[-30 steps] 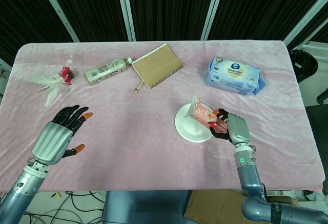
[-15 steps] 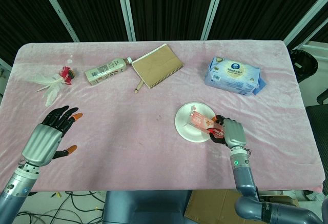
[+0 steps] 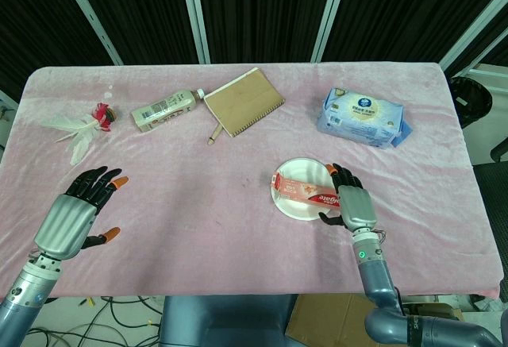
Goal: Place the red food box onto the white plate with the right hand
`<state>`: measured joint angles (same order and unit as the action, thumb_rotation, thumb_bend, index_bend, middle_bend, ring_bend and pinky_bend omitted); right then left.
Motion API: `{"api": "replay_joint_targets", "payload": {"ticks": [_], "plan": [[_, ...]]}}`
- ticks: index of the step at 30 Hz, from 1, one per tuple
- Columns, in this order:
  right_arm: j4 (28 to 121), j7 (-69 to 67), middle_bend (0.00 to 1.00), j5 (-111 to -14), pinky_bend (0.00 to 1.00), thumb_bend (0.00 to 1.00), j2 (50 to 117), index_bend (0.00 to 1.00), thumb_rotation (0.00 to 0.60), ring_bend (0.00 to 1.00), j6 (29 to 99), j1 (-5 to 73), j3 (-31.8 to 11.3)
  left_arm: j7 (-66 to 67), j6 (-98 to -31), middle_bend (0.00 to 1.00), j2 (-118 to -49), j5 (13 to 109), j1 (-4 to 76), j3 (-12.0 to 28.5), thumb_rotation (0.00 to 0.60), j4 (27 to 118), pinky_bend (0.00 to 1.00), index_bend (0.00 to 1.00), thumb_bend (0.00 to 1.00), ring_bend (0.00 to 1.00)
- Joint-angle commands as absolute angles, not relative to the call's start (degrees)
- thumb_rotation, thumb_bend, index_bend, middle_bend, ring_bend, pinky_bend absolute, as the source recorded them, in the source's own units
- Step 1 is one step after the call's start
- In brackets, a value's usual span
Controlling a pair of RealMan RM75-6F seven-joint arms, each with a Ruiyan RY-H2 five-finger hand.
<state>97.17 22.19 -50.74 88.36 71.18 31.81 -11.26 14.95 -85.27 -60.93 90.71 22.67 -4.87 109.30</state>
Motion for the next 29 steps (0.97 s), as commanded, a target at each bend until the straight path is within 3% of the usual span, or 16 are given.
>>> {"api": "replay_joint_targets", "payload": {"ticks": [1, 6, 12, 19, 23, 29], "plan": [[99.5, 21.7, 0.00, -53.1, 0.10, 0.16, 86.4, 0.00, 0.600, 0.00, 71.8, 30.8, -10.4, 14.9, -85.2, 0.09, -61.2, 91.2, 21.9, -4.8, 0.600, 109.3, 0.13, 0.14, 0.00, 0.06], [103.6, 21.1, 0.00, -61.5, 0.10, 0.16, 79.1, 0.00, 0.600, 0.00, 74.5, 27.4, -5.8, 15.1, -85.8, 0.06, -61.6, 92.0, 19.9, -5.5, 0.600, 108.4, 0.08, 0.12, 0.00, 0.03], [105.7, 17.4, 0.00, -71.6, 0.08, 0.14, 69.2, 0.00, 0.600, 0.00, 80.3, 20.7, 0.9, 15.1, -87.1, 0.00, -62.3, 93.4, 16.7, -7.3, 0.600, 105.4, 0.00, 0.02, 0.00, 0.00], [98.9, 11.4, 0.00, -81.8, 0.07, 0.13, 60.6, 0.00, 0.600, 0.00, 92.6, 9.2, 8.9, 12.9, -92.7, 0.00, -64.7, 92.4, 9.8, -8.8, 0.600, 98.5, 0.00, 0.00, 0.00, 0.00], [95.4, 8.9, 0.00, -84.7, 0.07, 0.13, 60.3, 0.00, 0.600, 0.00, 96.3, 6.4, 8.4, 12.1, -95.2, 0.00, -66.4, 93.1, 7.9, -7.5, 0.600, 95.5, 0.00, 0.00, 0.00, 0.00], [94.4, 8.3, 0.00, -85.6, 0.07, 0.13, 61.0, 0.00, 0.600, 0.00, 95.7, 4.9, 7.5, 11.1, -93.7, 0.00, -66.8, 92.4, 7.5, -6.3, 0.600, 96.6, 0.00, 0.00, 0.00, 0.00]]}}
